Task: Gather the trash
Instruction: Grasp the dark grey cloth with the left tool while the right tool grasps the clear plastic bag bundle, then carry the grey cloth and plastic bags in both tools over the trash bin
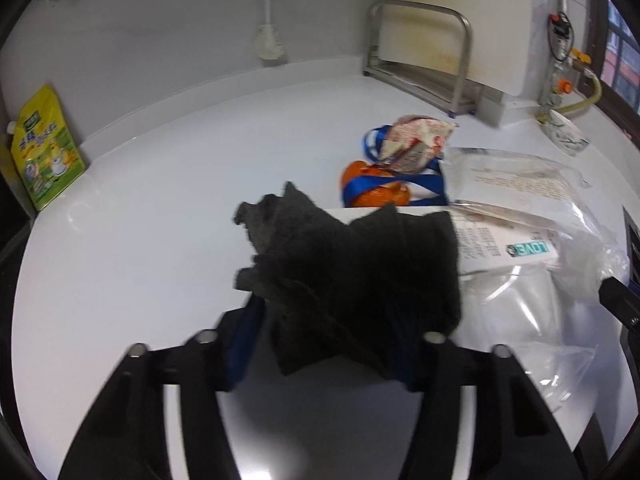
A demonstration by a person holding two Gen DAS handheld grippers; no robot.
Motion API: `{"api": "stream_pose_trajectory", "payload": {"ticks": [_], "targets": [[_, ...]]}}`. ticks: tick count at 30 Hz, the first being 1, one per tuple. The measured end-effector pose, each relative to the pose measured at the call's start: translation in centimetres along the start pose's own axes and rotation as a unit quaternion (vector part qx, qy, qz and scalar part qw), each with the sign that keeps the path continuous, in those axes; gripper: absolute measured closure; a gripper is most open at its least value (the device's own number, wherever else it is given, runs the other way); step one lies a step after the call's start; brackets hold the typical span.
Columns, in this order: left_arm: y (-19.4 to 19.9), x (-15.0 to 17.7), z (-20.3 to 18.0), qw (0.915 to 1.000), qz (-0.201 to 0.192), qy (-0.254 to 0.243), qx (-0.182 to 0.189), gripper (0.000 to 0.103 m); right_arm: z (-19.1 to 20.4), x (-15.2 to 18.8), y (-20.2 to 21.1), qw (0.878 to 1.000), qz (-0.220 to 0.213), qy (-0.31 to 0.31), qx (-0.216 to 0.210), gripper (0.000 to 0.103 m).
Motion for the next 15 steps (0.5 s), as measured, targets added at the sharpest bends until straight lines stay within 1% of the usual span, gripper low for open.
{"api": "stream_pose_trajectory", "payload": {"ticks": [4,6,9,15], "targets": [[0.6,0.1,-0.3,0.9999,-0.008,-0.007,-0.006,0.074,0.0,0.2,0.6,1.000,-0.001,0.000,0.000,0.070],[0.9,0.1,-0.1,0.9999,-0.010,-0.004,-0.004,0.081,-0.2,0.4,0.9,1.000,-0.001,0.001,0.001,0.070],[1.5,0.2,0.3,0.9999,-0.011,0.003,0.006,0.085,-0.5,0.8,1.5,1.000,-0.004,0.000,0.003,0.070],[3.1,0.5,1.4,0.9996,-0.022,0.015,0.004,0.088,-0.8,1.6,2.8,1.000,-0.009,-0.006,0.006,0.070]]}}
Point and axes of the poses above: each gripper's, at about its wrist camera, not at the fingertips, and y roughly against the way its jaws point, z to its left, x to its underside, the point moved 5 cm from there along -y, roughly the way its jaws point, and after that the axes turned 9 degrees about -x, right-handed, at the moved point
